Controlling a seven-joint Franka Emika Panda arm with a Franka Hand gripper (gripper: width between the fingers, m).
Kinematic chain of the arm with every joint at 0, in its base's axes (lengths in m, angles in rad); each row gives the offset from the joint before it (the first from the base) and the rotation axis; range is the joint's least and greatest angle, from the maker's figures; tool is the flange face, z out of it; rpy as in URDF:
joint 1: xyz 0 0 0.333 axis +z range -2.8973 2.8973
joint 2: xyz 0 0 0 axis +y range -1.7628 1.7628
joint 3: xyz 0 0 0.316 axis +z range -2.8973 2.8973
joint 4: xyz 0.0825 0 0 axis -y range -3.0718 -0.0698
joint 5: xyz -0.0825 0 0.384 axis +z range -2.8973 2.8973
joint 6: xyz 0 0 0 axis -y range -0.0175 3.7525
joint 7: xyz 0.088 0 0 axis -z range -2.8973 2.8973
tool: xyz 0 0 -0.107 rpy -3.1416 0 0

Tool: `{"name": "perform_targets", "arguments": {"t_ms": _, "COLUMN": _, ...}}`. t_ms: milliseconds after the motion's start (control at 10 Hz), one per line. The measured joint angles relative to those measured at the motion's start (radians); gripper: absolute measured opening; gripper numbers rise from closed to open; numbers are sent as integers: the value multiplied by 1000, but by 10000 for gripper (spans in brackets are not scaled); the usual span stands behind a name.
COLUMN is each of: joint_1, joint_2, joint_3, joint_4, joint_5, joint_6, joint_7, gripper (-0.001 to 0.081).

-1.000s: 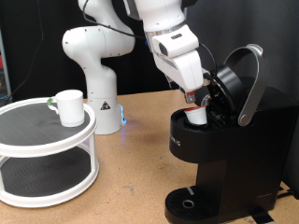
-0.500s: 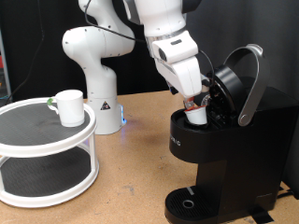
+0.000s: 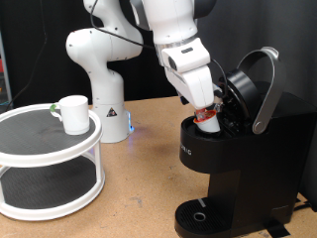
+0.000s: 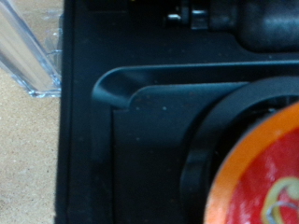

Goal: Make a cup of coffee with the keurig machine

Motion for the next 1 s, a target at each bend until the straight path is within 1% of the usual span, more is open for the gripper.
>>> {"name": "perform_targets", "arguments": {"t_ms": 500, "joint_1": 0, "joint_2": 11, "joint_3": 0, "joint_4": 6, "joint_5": 1, "joint_6": 19, "joint_7": 1, "gripper": 801}}
{"name": "perform_targets", "arguments": {"t_ms": 800, "joint_1": 7, "joint_2": 17, "joint_3": 8, "joint_4": 30, "joint_5": 38, "joint_6": 29, "joint_7": 1, "gripper": 801}}
{"name": "perform_targets", "arguments": {"t_ms": 1000, "joint_1": 7, "joint_2": 17, "joint_3": 16, "joint_4": 43, "joint_5": 47, "joint_6": 29, "joint_7": 0, "gripper": 801}}
